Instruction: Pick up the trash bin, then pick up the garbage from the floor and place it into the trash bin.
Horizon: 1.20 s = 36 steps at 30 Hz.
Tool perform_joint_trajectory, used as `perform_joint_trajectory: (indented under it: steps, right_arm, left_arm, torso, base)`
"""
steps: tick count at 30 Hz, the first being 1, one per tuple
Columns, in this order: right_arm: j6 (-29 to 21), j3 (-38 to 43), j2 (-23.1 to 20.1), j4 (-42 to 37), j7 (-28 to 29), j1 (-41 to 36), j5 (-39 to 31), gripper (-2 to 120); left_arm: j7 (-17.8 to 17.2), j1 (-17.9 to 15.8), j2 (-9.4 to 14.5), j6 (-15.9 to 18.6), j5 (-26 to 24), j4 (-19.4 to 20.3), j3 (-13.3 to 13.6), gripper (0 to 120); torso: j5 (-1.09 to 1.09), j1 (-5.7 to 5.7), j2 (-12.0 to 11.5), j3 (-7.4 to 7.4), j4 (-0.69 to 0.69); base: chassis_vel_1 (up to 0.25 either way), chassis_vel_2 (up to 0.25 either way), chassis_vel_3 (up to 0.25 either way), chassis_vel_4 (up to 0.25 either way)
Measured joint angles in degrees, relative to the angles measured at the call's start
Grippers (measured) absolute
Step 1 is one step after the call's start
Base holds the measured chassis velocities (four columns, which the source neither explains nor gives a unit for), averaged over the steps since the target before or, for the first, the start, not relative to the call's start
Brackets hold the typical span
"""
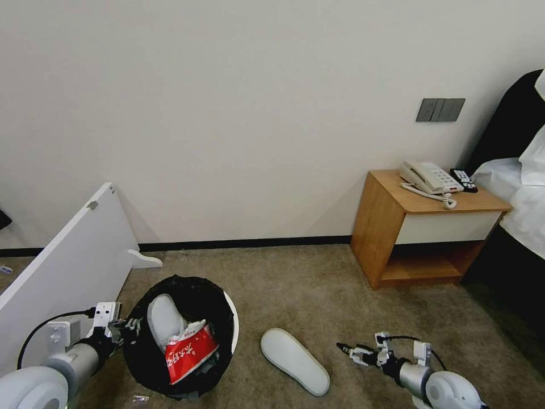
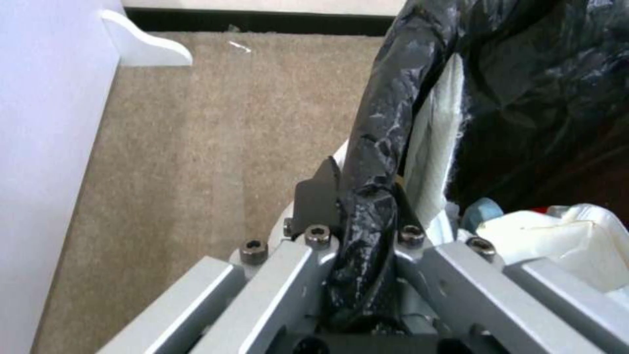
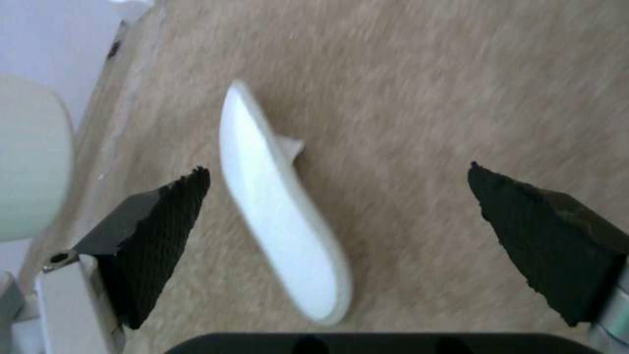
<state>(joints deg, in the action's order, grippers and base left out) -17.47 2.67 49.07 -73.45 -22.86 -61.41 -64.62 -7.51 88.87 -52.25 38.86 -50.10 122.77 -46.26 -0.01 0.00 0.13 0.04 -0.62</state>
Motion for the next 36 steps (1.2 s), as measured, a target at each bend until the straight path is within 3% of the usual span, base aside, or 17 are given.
perform_joint_trajectory:
  steps: [19,36]
  right_arm:
    - [-2.3,-6.1,2.8,4.5,-1.7,1.9,0.4,100]
    - [-2.6,-13.1,7.5,12.8,-1.2,9.1,2.8,100]
  left_arm:
    - [-1.0,0.1,0.0,0.4,-0.6,0.9,0.0,2]
    - [-1.0,0.2,0.2,0.5,-0.5,0.8,-0.1,2]
  torso:
    - [0.0,0.0,0.0,0.0,0.0]
    - [0.01,0.0,0.0,0.0,0.01]
  base:
    - [0.0,0.0,0.0,0.0]
    - [0.0,0.0,0.0,0.0]
